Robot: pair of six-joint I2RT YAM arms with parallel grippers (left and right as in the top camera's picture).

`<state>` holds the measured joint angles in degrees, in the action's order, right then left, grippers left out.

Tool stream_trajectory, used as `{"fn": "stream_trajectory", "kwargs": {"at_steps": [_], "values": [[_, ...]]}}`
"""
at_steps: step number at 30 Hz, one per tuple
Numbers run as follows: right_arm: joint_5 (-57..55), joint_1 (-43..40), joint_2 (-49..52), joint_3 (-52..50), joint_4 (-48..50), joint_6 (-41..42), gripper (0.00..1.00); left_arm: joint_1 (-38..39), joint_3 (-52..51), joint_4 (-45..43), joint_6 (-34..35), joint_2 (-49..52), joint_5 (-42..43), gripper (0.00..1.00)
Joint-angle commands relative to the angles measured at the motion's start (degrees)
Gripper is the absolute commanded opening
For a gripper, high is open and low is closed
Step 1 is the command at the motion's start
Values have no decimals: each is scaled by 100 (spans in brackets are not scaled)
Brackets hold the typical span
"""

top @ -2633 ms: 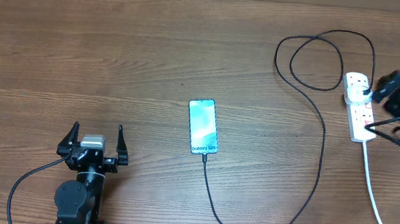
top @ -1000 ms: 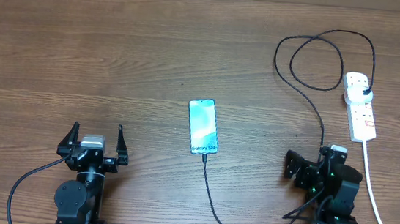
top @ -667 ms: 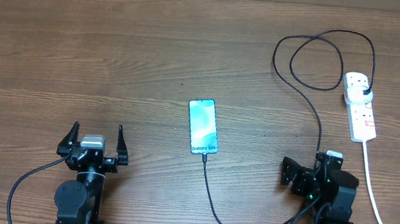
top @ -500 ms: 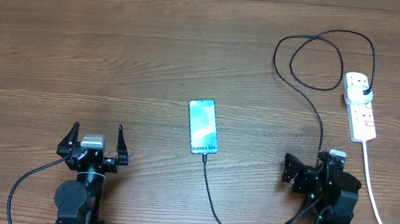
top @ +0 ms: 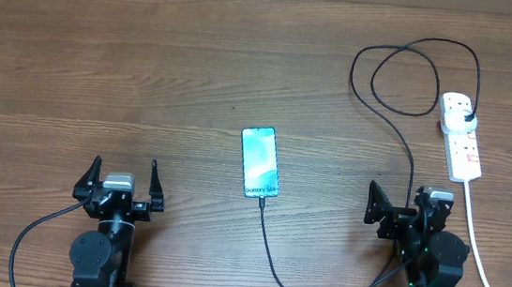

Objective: Plug charger to phone and switch on socket

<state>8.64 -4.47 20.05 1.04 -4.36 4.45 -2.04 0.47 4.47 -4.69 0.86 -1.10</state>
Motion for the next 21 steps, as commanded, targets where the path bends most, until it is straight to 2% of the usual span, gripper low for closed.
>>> {"fn": "stream_trajectory", "kwargs": {"at_steps": [1,13,21], "values": [[-111,186,-289,-59,13,-4,100,-59,-22,-11,-92,-66,28,100],[-85,608,-1346,-59,-2,-28,100,-59,-22,-11,-92,-66,28,100],[-48,844,-1993,-59,2,-501,100,-59,-22,-11,-92,-66,28,100]]}}
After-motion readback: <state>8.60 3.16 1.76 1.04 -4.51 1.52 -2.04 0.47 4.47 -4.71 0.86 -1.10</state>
